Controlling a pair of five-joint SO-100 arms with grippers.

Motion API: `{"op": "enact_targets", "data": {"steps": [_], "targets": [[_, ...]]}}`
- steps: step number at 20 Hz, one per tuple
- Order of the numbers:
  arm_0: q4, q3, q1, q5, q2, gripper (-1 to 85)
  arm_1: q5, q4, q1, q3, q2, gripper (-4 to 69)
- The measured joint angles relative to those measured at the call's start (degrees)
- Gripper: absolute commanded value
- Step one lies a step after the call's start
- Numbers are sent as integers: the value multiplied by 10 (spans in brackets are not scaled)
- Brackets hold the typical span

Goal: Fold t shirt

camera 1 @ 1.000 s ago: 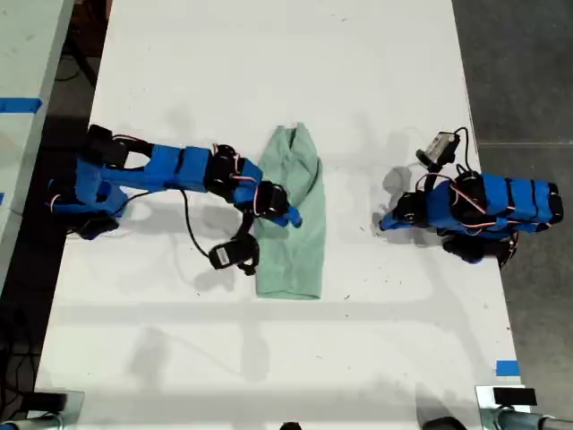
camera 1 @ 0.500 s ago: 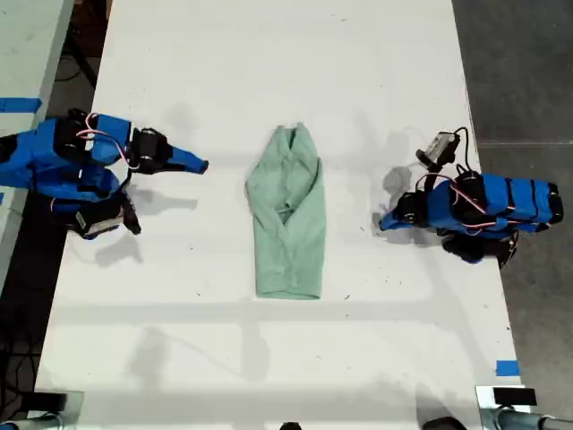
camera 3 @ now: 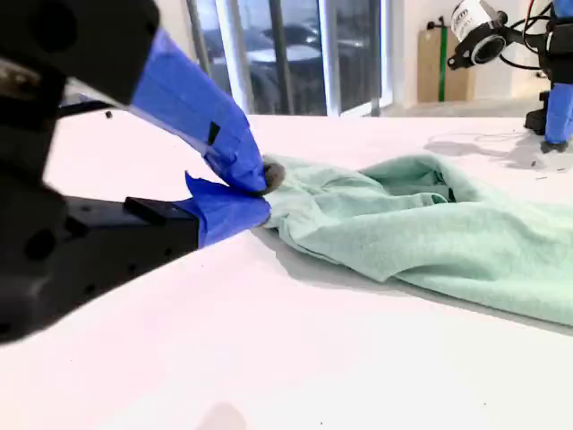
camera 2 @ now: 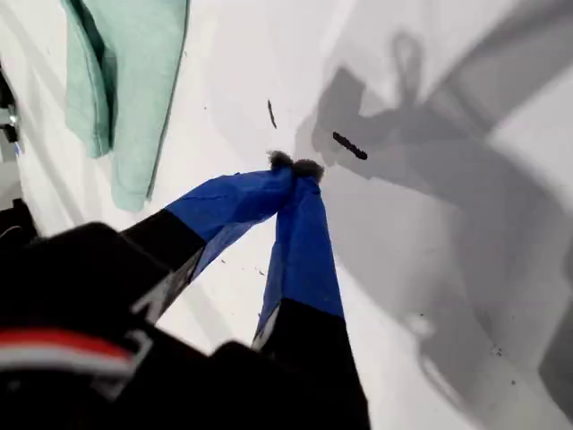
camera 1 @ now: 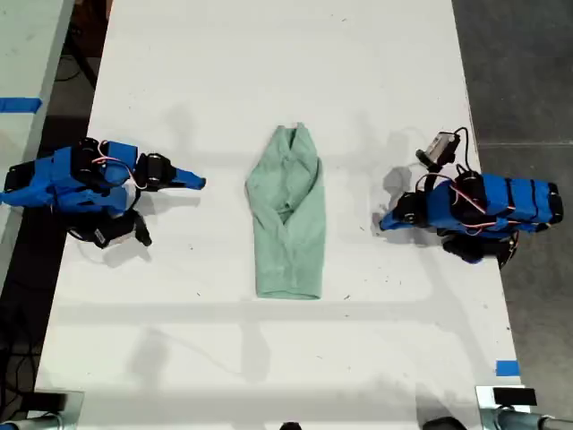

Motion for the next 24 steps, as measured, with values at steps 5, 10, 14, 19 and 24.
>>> {"op": "enact_targets", "data": {"steps": [5,10,14,19,24], "targets": [[4,0,-4,0,0,-1,0,0,0,0,0,-9],[10,0,-7,0,0,-1,0,0,0,0,0,-9],[12,0,-7,0,1,-1,0,0,0,0,0,-9],[13,0,-9,-7,1,-1,0,0,0,0,0,-8],[13,0,-11,-7,1,-1,0,0,0,0,0,-8]]}}
